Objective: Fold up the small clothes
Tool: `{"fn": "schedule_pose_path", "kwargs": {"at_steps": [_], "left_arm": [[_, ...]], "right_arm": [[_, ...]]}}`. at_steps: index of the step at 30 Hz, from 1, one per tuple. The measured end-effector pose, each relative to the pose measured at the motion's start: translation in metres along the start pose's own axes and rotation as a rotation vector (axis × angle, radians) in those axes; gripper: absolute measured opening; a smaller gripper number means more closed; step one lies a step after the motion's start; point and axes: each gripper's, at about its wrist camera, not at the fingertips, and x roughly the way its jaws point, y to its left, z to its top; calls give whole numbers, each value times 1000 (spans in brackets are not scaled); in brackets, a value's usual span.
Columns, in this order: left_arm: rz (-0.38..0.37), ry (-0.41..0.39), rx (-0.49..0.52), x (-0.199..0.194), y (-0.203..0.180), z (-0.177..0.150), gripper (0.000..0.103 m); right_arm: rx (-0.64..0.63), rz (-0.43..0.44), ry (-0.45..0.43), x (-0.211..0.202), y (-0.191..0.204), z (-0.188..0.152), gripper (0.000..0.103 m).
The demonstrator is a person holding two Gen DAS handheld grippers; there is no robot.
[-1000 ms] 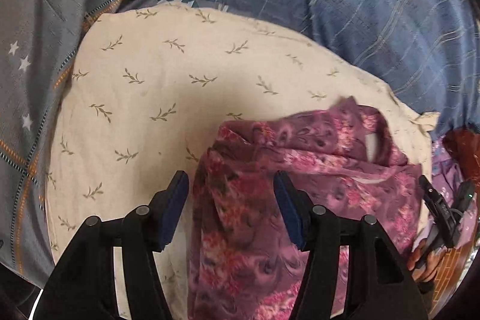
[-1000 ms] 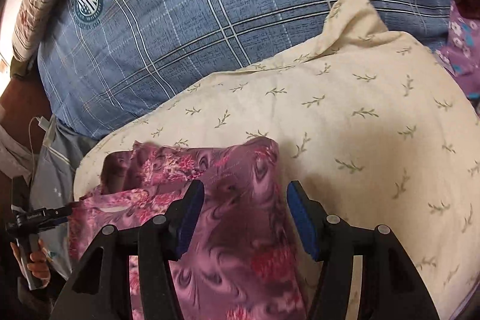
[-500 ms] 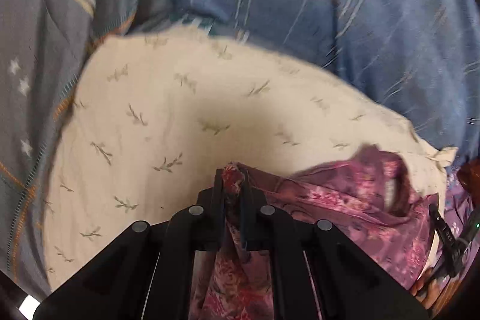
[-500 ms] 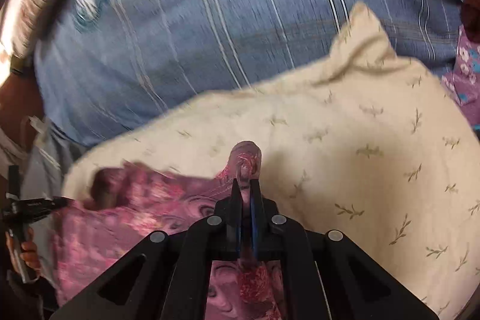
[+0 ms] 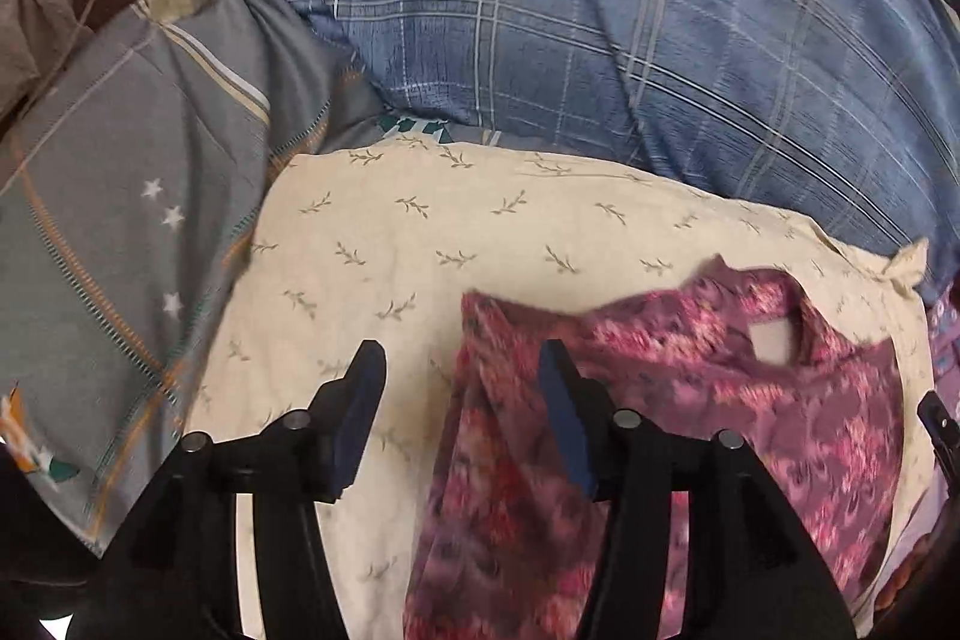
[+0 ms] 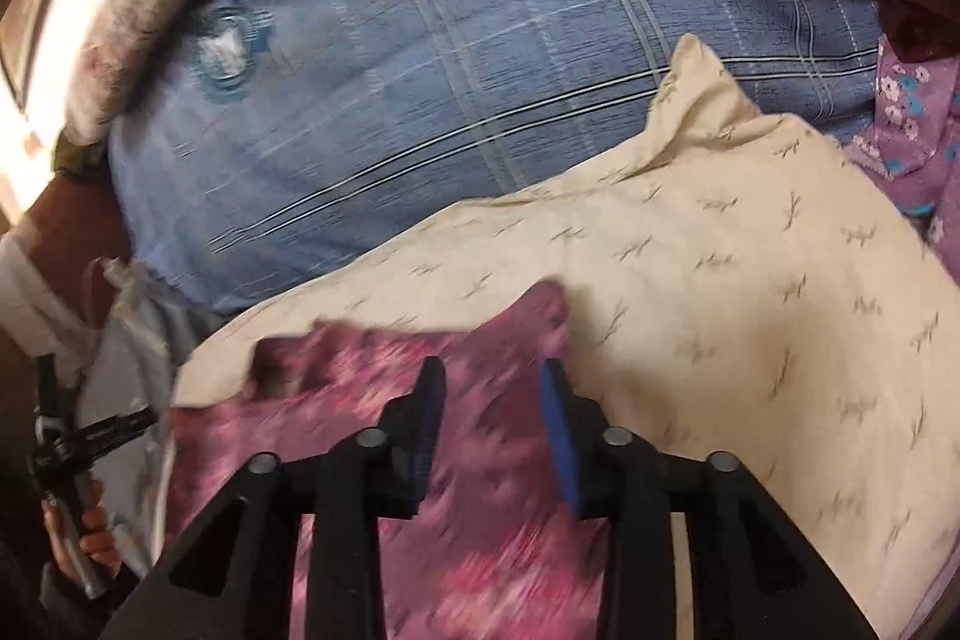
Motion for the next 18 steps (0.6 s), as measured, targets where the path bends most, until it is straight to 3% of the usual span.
{"fn": "schedule_pose_path", "kwargs": {"at_steps": [6,11,15,18], "left_arm": [[-43,-2,10,-22,0,-25,53],[-27,-5,45,-34,-9,-47,58],[-39,26,56,-38,-11,-60,60],[-84,50,37,-42,2,-69,66]], "right_arm": [[-73,44,50,-28,25,-48,37],[-106,4,78,-36,27,-85,57],[-77,-40,144,-24,18,-100,55],[-77,-35,122,-35,21,-104,56]]}}
